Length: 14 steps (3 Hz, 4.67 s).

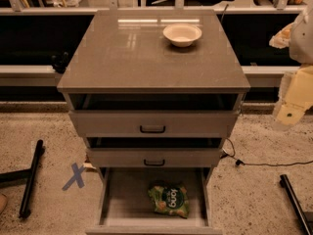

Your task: Pick green rice chip bag from bottom drawer and place on counter

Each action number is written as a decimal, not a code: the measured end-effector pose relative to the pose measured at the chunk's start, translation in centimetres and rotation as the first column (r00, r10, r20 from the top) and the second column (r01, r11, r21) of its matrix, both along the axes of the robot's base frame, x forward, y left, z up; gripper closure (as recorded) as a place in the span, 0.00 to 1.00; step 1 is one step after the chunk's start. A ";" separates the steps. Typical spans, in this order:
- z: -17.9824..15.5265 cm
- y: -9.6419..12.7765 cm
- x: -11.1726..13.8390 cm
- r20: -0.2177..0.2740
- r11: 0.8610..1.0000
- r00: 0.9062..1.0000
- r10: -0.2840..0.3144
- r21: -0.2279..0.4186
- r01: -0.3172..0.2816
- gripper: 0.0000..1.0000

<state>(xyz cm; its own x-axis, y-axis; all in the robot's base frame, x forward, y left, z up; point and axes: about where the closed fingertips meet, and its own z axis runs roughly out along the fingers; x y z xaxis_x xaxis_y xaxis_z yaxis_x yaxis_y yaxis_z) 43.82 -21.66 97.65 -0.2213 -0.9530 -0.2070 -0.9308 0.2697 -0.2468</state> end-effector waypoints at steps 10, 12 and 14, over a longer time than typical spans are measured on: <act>-40.9 12.1 -1.7 -0.148 0.917 0.976 0.161 0.387 -0.093 0.00; -43.0 12.5 -1.8 -0.156 0.907 0.968 0.197 0.403 -0.120 0.00; -49.9 12.7 2.1 -0.123 0.912 0.968 0.219 0.378 -0.158 0.00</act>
Offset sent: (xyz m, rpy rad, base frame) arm 0.0057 0.0147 -0.0939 0.1825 0.1366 0.0704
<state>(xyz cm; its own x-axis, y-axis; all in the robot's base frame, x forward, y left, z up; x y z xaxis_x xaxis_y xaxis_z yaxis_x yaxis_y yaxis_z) 45.88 -8.91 47.75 -0.1041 -0.8461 -0.5228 -0.9917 0.1280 -0.0097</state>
